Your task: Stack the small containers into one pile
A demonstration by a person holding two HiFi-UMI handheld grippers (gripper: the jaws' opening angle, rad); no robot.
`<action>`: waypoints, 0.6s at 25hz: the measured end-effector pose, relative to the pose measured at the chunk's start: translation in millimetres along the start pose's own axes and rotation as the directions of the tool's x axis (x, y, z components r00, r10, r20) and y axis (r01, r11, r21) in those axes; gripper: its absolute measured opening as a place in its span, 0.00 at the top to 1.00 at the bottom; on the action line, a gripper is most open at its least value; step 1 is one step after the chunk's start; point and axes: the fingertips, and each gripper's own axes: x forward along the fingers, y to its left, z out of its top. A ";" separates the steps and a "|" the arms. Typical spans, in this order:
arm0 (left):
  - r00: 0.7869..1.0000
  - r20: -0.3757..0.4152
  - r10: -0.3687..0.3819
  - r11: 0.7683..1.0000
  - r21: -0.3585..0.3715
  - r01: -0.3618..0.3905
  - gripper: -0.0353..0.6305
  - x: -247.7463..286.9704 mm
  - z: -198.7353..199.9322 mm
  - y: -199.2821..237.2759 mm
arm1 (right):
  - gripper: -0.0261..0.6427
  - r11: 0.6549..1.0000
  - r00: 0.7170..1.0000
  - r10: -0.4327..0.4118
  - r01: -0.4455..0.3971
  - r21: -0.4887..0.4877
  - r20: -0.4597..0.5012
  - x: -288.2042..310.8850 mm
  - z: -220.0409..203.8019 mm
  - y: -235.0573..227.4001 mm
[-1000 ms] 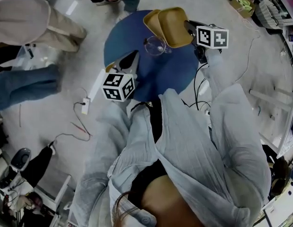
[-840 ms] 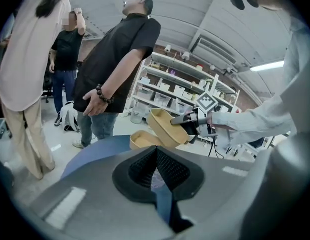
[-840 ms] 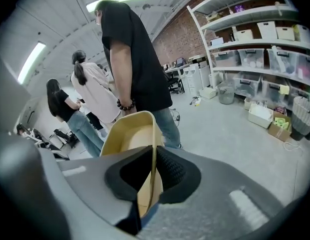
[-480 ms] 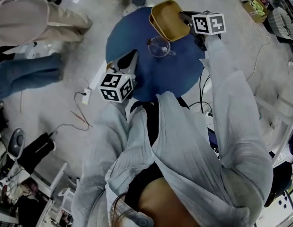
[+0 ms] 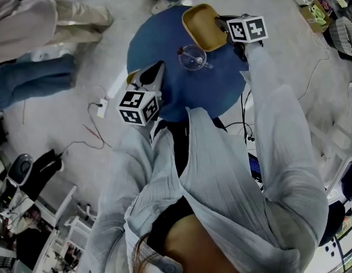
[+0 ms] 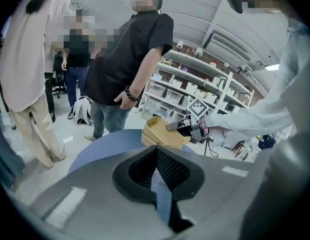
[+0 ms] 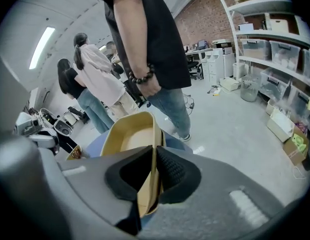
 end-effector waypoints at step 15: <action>1.000 -0.005 0.006 1.000 -0.021 -0.006 0.93 2.8 -0.9 8.9 | 0.90 0.961 0.986 -0.158 0.140 -0.236 -0.056 16.1 -5.2 -3.8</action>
